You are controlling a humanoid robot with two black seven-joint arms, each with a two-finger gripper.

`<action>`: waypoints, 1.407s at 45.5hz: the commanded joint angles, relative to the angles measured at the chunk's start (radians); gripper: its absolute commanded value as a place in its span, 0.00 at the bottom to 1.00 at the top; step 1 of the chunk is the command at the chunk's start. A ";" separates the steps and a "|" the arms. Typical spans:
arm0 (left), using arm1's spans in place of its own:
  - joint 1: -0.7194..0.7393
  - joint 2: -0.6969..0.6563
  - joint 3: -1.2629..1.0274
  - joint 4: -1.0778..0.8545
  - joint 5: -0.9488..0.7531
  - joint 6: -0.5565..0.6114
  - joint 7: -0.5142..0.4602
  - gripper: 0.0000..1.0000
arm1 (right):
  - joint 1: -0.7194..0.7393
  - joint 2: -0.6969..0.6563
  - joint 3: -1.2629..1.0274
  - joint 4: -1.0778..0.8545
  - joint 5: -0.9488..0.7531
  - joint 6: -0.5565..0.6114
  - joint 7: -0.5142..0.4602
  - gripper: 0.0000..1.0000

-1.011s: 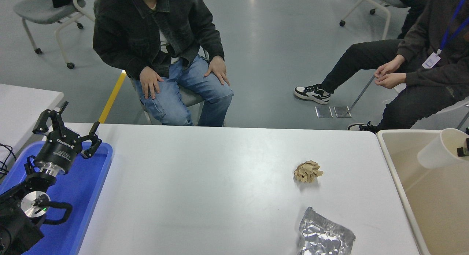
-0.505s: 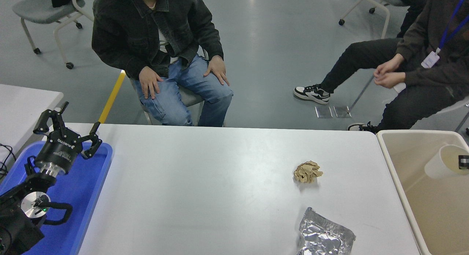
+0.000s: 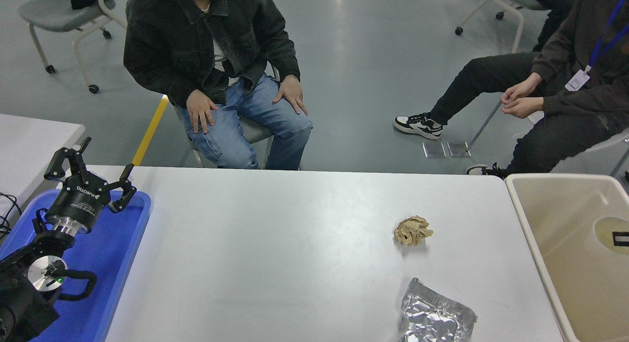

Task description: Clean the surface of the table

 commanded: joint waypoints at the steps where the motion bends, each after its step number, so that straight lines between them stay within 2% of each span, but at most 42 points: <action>1: 0.000 0.000 0.000 0.000 0.000 0.000 0.000 1.00 | -0.045 0.059 -0.093 -0.105 0.070 -0.033 0.000 0.00; 13: 0.000 0.000 0.000 0.000 0.000 0.000 0.000 1.00 | -0.097 0.101 -0.162 -0.140 0.150 -0.091 -0.022 0.00; 50: 0.000 0.000 0.000 0.000 0.000 0.001 0.000 1.00 | -0.106 0.125 -0.165 -0.175 0.151 -0.093 -0.061 0.00; 51: 0.000 0.000 0.000 0.000 0.000 0.000 0.000 1.00 | -0.106 0.125 -0.163 -0.175 0.154 -0.091 -0.066 0.03; 54: 0.000 0.000 0.000 0.000 0.000 0.000 0.000 1.00 | -0.107 0.130 -0.171 -0.175 0.168 -0.090 -0.078 0.27; 55: 0.000 0.000 0.000 0.000 0.000 0.001 0.000 1.00 | -0.107 0.130 -0.171 -0.175 0.173 -0.090 -0.078 0.41; 56: 0.000 0.000 0.000 0.000 0.000 0.000 0.000 1.00 | -0.107 0.130 -0.171 -0.175 0.176 -0.088 -0.078 0.62; 57: 0.000 0.000 0.000 0.000 0.000 0.000 0.000 1.00 | -0.107 0.130 -0.170 -0.175 0.176 -0.087 -0.078 0.96; 58: 0.000 0.000 0.000 0.000 0.000 0.000 0.000 1.00 | -0.109 0.130 -0.171 -0.175 0.176 -0.085 -0.078 1.00; 64: 0.000 0.000 0.000 0.000 0.000 0.001 0.000 1.00 | -0.109 0.128 -0.168 -0.177 0.177 -0.091 -0.078 1.00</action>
